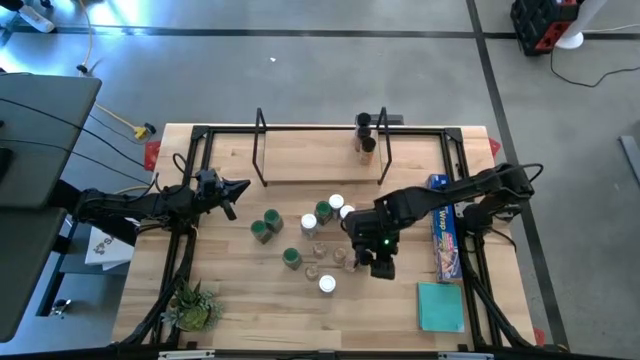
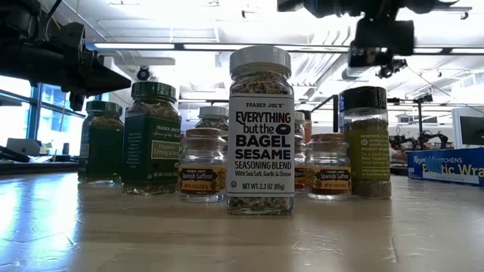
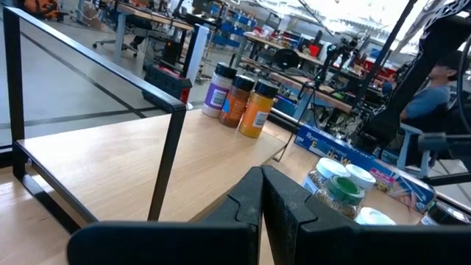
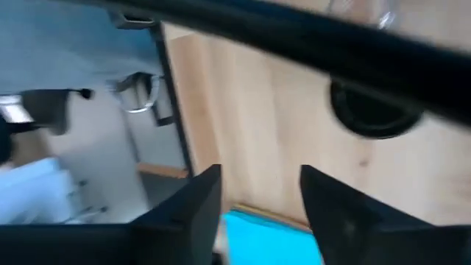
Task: Shelf spices
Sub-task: Put the blue seasoning bottle on the shelf
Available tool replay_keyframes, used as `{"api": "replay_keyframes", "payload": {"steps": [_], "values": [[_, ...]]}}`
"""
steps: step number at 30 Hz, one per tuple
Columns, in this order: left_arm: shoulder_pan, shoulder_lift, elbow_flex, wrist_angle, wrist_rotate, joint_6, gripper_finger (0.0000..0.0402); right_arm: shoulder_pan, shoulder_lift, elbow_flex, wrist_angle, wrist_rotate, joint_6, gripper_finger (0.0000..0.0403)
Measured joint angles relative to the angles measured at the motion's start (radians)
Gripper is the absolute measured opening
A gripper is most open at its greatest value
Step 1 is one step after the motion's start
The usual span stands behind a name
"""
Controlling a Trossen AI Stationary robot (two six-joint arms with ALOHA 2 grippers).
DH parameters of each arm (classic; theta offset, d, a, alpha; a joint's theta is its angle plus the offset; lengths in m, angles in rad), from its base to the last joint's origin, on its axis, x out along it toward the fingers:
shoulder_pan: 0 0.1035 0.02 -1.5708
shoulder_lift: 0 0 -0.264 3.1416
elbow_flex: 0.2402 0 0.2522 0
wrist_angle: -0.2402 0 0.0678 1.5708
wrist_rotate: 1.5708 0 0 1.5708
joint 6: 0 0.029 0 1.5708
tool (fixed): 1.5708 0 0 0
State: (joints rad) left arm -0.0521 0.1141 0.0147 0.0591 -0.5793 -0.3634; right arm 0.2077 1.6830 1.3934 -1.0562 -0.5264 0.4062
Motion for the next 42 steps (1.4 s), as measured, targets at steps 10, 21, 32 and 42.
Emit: {"api": "replay_keyframes", "payload": {"steps": [10,21,32,42], "values": [[0.0,0.0,0.0,0.0,0.0,0.0,0.0005,0.056,0.008,0.024,-0.025,0.377,-0.099,0.033],[0.0,0.0,0.0,0.0,0.0,0.0,0.0005,0.12,0.108,0.024,0.07,0.49,-0.096,0.0337],[0.0,0.0,0.0,0.0,0.0,0.0,0.0005,0.113,0.151,0.024,0.072,0.499,-0.109,0.0224],[0.0,0.0,0.0,0.0,0.0,0.0,0.0005,0.056,0.125,0.112,-0.078,0.439,-0.101,0.019]]}}
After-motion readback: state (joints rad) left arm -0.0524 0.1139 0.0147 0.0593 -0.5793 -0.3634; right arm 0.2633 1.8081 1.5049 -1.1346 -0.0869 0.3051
